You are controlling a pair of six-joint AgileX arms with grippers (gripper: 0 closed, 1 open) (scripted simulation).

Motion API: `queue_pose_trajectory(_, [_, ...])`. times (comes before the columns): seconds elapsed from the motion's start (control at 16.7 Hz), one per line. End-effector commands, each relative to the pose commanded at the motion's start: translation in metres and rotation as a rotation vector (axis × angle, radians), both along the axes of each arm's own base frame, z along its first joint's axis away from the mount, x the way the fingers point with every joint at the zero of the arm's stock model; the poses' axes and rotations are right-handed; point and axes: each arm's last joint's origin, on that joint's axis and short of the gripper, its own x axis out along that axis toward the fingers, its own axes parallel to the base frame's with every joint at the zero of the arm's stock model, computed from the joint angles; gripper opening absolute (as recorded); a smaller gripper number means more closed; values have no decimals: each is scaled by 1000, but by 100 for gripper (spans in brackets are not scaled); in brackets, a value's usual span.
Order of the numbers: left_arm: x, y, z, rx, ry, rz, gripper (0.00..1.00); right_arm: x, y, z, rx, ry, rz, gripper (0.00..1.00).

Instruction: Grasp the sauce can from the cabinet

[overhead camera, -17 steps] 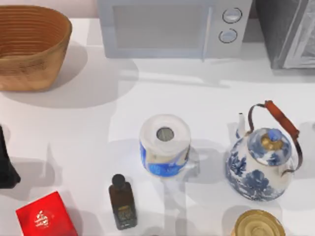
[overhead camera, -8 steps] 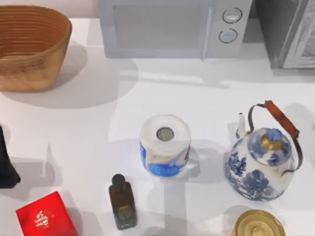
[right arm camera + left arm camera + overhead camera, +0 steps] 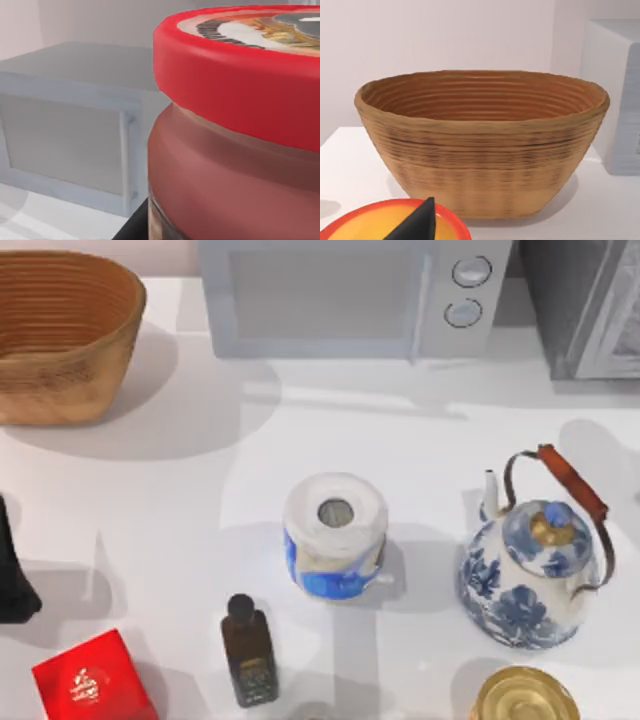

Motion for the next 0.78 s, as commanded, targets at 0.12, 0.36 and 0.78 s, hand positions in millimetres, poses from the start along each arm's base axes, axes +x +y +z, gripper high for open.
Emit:
queue_pose_trajectory(0.12, [0, 0, 0, 0, 0, 0, 100, 13, -5, -3, -1, 0, 23, 0])
queue_pose_trajectory(0.36, [0, 0, 0, 0, 0, 0, 100, 39, -12, -15, -1, 2, 93, 0])
queue_pose_trajectory(0.78, [0, 0, 0, 0, 0, 0, 100, 78, -26, -53, 10, 22, 223, 0])
